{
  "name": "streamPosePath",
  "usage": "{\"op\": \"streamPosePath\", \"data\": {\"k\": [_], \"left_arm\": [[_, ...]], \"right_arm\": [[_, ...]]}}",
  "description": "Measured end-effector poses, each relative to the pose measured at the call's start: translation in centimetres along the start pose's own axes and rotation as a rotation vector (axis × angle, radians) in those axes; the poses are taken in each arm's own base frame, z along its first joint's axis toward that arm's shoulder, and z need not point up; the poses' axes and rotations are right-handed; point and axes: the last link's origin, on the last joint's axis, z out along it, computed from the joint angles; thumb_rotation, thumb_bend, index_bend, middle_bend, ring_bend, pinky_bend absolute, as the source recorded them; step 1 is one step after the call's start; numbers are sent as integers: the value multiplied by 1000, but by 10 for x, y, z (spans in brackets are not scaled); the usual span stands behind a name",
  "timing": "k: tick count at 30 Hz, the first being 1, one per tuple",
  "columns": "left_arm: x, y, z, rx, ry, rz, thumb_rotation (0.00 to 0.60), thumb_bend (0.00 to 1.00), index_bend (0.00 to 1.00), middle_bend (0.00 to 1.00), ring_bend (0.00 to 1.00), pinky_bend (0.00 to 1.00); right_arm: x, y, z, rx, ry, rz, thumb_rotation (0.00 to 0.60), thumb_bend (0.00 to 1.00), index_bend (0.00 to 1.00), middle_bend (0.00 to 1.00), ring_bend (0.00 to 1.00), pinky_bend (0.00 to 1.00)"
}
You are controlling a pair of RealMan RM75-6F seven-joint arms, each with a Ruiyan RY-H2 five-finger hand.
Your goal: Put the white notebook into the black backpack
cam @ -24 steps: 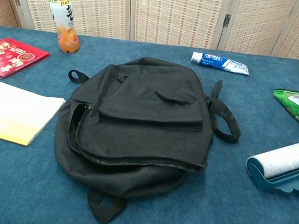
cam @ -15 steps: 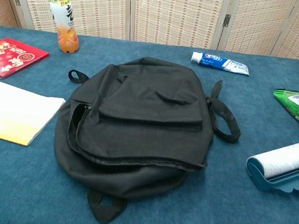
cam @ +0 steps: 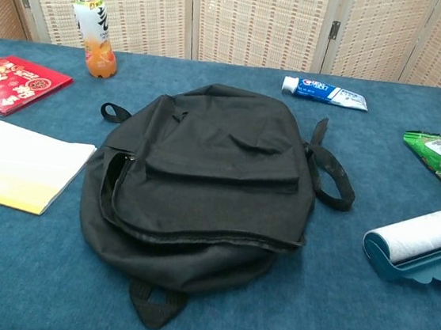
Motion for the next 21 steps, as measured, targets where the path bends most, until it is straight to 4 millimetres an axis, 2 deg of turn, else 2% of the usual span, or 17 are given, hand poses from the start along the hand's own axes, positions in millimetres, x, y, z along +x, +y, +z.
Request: {"op": "streamPosePath", "data": {"k": [10, 15, 21], "left_arm": [[-48, 14, 45, -108, -137, 34, 600, 229, 164, 212, 152, 148], [-60, 19, 62, -104, -175, 38, 600, 229, 160, 211, 148, 143], [-68, 20, 70, -97, -202, 55, 600, 229, 160, 211, 148, 141]], "right_arm": [[0, -4, -3, 8, 5, -5, 600, 199, 32, 123, 88, 68], [0, -5, -2, 5, 3, -6, 600, 200, 32, 122, 89, 68], [-1, -5, -1, 2, 4, -7, 600, 199, 32, 122, 88, 68]]}}
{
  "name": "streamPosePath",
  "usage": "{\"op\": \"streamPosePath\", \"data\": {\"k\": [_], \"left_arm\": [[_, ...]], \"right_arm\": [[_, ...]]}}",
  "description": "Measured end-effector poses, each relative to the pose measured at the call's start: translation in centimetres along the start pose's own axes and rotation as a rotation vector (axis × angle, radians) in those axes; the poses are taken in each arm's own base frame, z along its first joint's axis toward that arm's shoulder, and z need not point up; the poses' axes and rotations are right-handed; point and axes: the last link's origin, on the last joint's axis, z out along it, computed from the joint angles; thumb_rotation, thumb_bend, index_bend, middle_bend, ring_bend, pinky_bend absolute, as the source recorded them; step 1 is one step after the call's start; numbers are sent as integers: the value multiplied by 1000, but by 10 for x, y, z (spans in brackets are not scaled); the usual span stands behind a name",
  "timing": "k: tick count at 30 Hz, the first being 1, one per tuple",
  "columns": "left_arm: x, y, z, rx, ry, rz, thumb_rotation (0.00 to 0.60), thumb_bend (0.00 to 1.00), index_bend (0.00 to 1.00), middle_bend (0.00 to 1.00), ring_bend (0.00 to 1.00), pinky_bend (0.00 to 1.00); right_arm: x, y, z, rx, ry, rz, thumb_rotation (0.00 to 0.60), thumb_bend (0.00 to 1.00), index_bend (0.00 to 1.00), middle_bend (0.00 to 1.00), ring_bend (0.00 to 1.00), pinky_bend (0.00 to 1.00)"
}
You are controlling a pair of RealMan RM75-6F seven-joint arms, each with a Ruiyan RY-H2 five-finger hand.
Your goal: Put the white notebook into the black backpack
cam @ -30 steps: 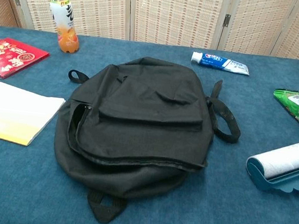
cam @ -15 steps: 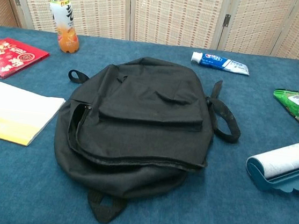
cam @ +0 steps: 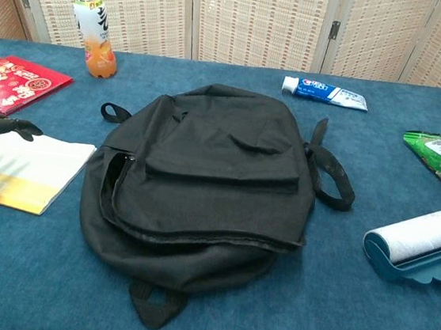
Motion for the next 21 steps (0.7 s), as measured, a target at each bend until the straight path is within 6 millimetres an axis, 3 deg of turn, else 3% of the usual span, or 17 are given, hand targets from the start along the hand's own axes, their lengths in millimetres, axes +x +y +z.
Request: {"op": "streamPosePath", "data": {"k": [21], "left_arm": [[-12, -10, 11, 45, -62, 26, 600, 229, 160, 210, 148, 135]], "right_arm": [[-3, 1, 1, -11, -3, -3, 600, 199, 31, 121, 90, 68]]}}
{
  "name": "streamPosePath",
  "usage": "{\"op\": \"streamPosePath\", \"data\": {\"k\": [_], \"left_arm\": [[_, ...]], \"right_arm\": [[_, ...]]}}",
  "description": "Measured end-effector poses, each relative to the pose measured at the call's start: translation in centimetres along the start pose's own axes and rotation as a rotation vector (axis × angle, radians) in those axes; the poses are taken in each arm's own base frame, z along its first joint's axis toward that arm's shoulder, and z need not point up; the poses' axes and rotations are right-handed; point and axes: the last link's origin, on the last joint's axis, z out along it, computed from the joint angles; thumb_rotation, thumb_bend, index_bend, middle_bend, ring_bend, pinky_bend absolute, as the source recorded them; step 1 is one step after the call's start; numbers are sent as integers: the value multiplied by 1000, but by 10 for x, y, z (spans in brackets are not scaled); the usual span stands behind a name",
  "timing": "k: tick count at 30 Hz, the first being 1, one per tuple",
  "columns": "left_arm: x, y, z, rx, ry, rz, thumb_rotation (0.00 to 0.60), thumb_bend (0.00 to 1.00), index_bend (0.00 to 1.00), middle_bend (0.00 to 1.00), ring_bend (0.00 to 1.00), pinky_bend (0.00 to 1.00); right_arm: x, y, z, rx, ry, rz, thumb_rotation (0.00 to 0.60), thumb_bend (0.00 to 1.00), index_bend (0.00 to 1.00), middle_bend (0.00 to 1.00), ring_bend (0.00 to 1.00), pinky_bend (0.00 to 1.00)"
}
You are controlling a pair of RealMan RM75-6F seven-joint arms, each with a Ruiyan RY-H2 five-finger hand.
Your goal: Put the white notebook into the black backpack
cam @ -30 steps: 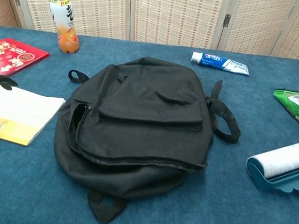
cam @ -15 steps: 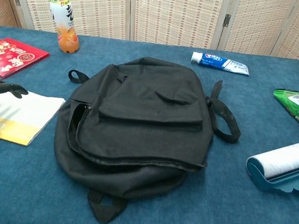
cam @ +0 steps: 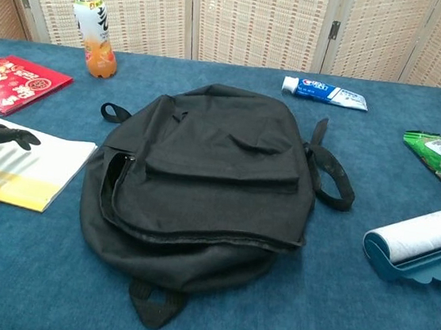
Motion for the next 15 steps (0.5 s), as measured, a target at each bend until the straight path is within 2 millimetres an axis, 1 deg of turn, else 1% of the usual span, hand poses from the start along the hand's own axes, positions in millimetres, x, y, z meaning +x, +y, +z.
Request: {"op": "streamPosePath", "data": {"k": [8, 15], "left_arm": [[4, -2, -1, 6, -2, 2, 600, 224, 155, 207, 147, 132], [2, -1, 6, 10, -23, 9, 600, 219, 152, 207, 146, 132]], "right_arm": [[1, 0, -1, -3, 8, 0, 600, 199, 31, 121, 94, 68], [0, 2, -3, -8, 8, 1, 600, 198, 31, 121, 96, 68]]}}
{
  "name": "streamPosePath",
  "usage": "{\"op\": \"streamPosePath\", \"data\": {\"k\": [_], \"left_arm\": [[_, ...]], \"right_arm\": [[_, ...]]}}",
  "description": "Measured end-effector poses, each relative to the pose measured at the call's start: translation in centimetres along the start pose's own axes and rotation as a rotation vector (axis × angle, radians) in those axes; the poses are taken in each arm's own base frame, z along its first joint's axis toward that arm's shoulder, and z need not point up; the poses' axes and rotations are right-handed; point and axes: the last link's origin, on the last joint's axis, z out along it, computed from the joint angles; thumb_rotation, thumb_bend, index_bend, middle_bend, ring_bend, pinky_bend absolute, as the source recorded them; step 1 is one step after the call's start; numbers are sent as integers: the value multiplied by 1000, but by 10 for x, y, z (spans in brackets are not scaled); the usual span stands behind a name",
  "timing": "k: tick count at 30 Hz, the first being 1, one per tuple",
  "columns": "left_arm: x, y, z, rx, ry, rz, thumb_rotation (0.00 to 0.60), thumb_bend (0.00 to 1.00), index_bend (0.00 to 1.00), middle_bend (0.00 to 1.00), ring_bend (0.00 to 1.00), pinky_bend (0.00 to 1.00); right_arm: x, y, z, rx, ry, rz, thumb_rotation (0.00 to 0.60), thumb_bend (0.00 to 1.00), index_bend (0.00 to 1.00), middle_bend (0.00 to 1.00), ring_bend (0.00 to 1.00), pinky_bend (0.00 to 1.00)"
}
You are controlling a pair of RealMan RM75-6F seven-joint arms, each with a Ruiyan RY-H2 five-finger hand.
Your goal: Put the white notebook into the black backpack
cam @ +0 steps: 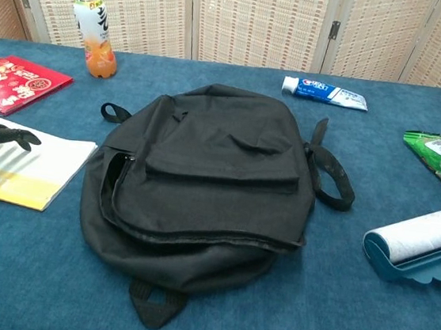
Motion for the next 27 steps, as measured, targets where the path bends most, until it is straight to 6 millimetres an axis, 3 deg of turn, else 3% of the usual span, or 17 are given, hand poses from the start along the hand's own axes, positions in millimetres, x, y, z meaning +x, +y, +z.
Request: {"op": "streamPosePath", "data": {"k": [6, 17, 27], "left_arm": [[-3, 0, 4, 8, -7, -6, 600, 220, 162, 208, 150, 132], [-6, -2, 7, -2, 87, -94, 600, 291, 353, 348, 261, 157], [-6, -1, -2, -31, 151, -114, 600, 311, 367, 353, 263, 159]], "right_arm": [[-1, 1, -1, -2, -1, 1, 600, 200, 31, 121, 98, 68], [-1, 2, -4, -10, 2, -3, 600, 200, 31, 121, 99, 68], [-2, -1, -5, -9, 0, -3, 600, 198, 32, 121, 100, 68]]}}
